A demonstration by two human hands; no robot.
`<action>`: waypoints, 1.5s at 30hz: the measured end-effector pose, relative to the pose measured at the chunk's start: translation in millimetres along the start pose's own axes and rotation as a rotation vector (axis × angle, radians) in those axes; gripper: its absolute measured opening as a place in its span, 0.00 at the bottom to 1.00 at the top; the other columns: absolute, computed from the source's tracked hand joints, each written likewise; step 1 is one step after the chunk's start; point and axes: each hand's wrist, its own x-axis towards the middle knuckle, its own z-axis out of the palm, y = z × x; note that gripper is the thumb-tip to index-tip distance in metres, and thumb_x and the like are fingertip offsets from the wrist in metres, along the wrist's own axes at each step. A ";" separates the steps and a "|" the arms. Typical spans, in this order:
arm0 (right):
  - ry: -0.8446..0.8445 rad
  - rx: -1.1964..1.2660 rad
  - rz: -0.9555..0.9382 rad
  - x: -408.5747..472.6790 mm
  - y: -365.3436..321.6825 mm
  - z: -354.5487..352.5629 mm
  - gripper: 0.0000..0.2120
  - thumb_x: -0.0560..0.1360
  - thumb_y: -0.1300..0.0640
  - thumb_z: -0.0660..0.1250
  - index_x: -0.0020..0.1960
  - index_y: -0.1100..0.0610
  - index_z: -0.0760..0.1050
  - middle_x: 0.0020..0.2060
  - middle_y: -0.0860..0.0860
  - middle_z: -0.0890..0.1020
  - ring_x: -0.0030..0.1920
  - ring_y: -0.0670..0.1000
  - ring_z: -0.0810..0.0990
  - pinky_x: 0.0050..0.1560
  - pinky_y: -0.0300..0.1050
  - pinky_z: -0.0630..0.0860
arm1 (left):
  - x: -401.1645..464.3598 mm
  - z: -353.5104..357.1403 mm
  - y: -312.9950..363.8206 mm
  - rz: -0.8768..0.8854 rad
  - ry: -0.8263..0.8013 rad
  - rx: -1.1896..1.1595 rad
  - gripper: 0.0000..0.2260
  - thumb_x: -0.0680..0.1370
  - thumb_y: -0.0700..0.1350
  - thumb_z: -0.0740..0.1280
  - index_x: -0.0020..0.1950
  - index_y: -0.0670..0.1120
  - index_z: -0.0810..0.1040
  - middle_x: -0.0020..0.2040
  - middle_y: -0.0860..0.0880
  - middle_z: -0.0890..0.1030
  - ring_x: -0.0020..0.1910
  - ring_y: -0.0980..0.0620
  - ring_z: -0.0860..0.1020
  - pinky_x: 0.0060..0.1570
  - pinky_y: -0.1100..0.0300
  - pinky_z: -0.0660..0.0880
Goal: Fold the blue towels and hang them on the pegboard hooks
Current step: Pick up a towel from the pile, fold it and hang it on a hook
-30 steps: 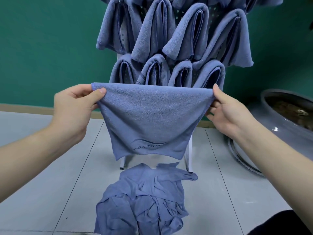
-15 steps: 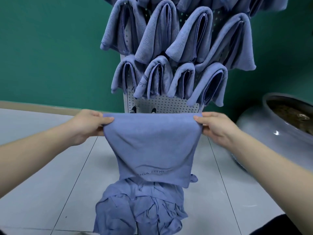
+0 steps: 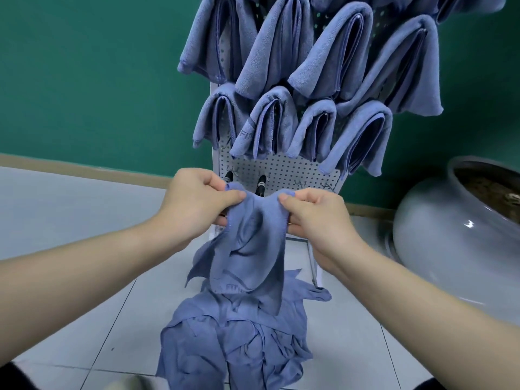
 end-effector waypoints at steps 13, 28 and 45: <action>-0.042 -0.049 -0.208 -28.9 13.1 19.9 0.07 0.80 0.60 0.71 0.47 0.55 0.88 0.42 0.55 0.89 0.49 0.61 0.87 0.59 0.66 0.80 | -26.2 15.9 -5.9 0.168 -0.122 0.016 0.05 0.78 0.37 0.72 0.45 0.44 0.88 0.40 0.47 0.87 0.43 0.45 0.86 0.50 0.48 0.84; -0.128 -0.041 -0.294 -36.1 -2.3 14.1 0.08 0.80 0.61 0.71 0.46 0.50 0.86 0.42 0.48 0.89 0.45 0.43 0.87 0.51 0.39 0.82 | -23.6 12.9 -3.9 0.336 -0.064 0.013 0.05 0.75 0.39 0.76 0.41 0.46 0.81 0.34 0.50 0.83 0.33 0.54 0.78 0.36 0.62 0.78; 0.104 -0.156 -0.329 -7.2 -0.9 -10.5 0.14 0.86 0.54 0.59 0.42 0.57 0.71 0.35 0.50 0.69 0.37 0.48 0.66 0.41 0.47 0.66 | 11.5 -30.9 -3.2 0.282 -0.327 0.109 0.12 0.77 0.44 0.75 0.41 0.38 0.78 0.35 0.48 0.80 0.34 0.53 0.77 0.36 0.64 0.75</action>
